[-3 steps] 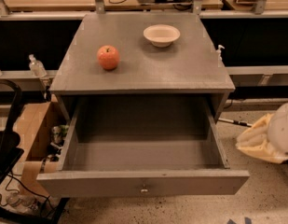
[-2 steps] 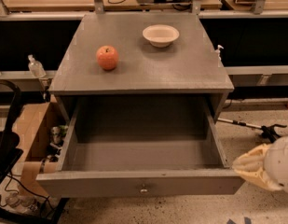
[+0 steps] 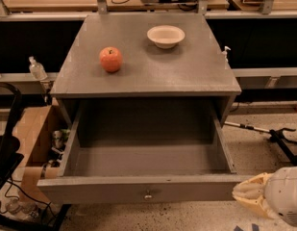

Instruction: Close top drawer

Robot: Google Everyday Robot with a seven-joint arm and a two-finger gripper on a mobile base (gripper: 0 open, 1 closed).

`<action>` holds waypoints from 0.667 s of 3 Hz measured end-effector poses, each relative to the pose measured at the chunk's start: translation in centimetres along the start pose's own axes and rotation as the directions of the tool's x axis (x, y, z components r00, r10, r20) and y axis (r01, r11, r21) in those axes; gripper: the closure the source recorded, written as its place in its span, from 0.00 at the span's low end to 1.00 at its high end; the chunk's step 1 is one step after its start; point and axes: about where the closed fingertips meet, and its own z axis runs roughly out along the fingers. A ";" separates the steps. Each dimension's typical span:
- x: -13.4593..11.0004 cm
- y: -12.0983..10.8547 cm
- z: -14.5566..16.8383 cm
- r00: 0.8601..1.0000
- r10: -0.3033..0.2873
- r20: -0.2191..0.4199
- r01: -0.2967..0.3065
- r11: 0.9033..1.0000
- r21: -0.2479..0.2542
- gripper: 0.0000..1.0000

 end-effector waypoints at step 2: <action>1.4 2.4 8.1 0.992 0.062 0.106 -0.047 0.990 -0.133 1.00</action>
Offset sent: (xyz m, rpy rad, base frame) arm 0.0101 0.0600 -0.1393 0.3076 0.0922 0.0512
